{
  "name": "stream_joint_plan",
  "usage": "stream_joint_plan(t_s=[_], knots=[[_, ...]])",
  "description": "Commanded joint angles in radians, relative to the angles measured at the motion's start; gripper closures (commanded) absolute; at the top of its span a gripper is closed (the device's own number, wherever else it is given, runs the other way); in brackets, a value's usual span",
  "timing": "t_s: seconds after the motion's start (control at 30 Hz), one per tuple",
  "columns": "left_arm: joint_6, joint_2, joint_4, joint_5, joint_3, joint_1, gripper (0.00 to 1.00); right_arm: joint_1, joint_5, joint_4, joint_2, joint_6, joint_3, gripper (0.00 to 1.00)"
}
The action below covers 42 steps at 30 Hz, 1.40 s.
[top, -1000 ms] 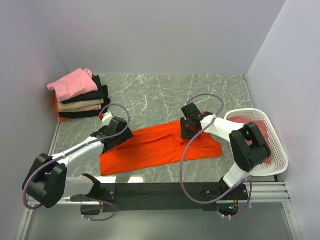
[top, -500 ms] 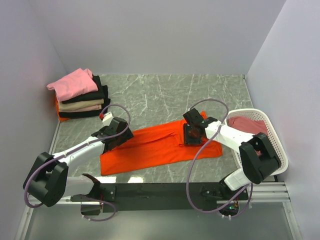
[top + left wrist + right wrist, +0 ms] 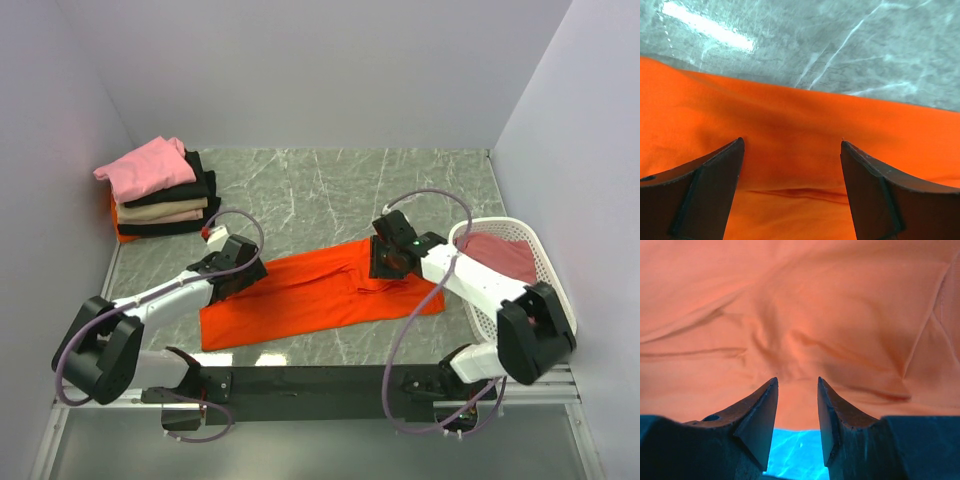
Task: Fold and stack the t-shirts
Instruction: Fold the tshirt
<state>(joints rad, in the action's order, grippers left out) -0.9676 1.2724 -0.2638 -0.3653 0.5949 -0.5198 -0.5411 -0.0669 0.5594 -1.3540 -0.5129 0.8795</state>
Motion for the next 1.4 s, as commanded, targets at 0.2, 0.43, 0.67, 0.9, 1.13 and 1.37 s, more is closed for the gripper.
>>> stream_joint_plan(t_s=[0.2,0.43,0.67,0.9,1.13,1.37], knots=[[0.007,0.010,0.066,0.011,-0.052,-0.003,0.16,0.030,-0.074,-0.072,-0.177,-0.019,-0.016,0.55],[0.000,-0.042,0.110,0.084,-0.132,-0.006,0.17,0.046,-0.077,-0.081,-0.230,-0.021,-0.031,0.55],[-0.060,-0.082,0.164,0.157,-0.222,-0.029,0.17,0.082,-0.045,-0.115,-0.342,0.007,0.024,0.55],[-0.155,-0.182,0.173,0.181,-0.302,-0.098,0.17,0.144,-0.011,-0.093,-0.465,0.066,0.202,0.55],[-0.230,-0.217,0.167,0.201,-0.366,-0.158,0.17,0.181,0.021,-0.001,-0.647,0.125,0.487,0.55],[-0.362,-0.314,0.118,0.198,-0.377,-0.287,0.17,0.191,0.058,0.083,-0.821,0.140,0.777,0.55]])
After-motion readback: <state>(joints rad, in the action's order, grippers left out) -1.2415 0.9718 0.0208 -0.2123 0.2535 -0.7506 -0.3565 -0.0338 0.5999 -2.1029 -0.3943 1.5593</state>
